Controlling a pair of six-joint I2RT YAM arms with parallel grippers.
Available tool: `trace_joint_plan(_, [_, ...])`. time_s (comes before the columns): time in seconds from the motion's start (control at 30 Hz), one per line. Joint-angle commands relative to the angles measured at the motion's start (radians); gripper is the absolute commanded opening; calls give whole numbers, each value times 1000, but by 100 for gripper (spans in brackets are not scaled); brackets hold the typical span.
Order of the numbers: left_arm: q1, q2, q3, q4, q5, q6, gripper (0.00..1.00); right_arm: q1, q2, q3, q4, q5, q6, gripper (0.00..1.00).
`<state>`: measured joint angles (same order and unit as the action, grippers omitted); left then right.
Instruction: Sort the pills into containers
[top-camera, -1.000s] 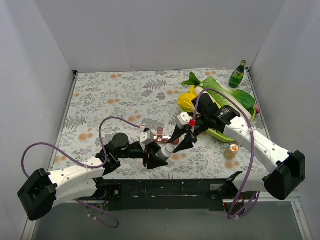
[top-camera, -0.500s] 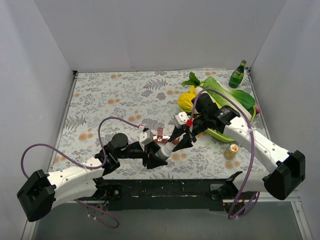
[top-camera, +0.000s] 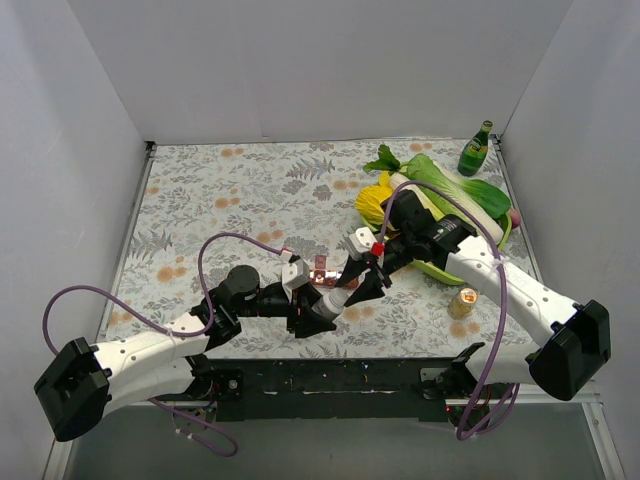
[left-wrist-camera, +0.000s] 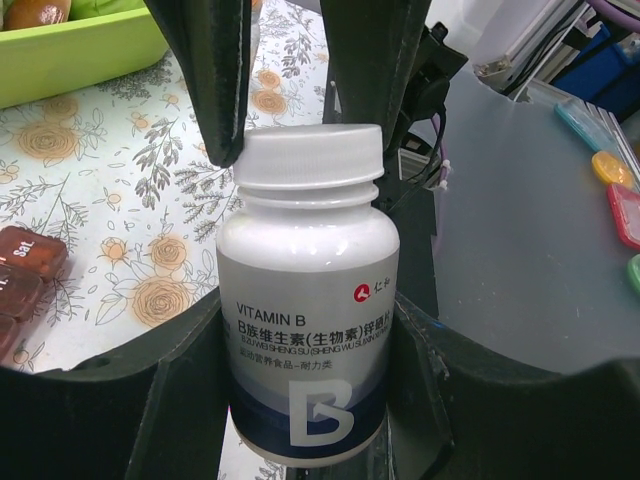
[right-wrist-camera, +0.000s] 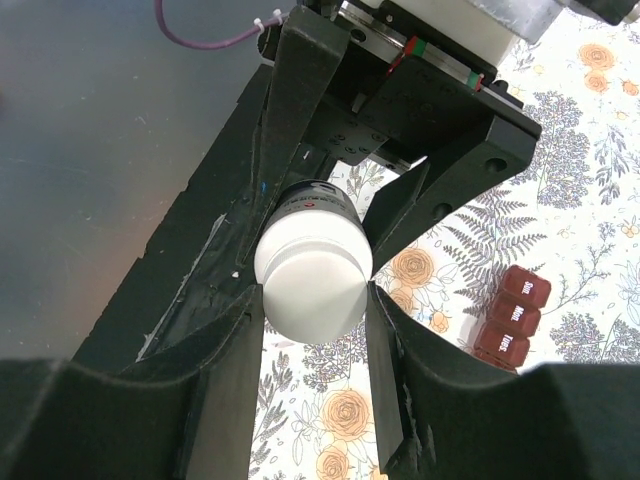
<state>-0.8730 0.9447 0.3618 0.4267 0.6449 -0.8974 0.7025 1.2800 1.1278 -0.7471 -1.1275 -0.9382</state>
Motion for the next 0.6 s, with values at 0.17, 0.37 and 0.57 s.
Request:
trace_joint_plan(0.17, [3,-21,83,93,-140,-43,0,43,1,-57,90,64,124,31])
trace_joint_plan(0.37, [3,-20,133,38,-195,63,0,45,24,-144,280,72,519,28])
trace_joint_plan(0.57, [3,26,180,-20,-413,162,0,43,73,-198,463,239,987,24])
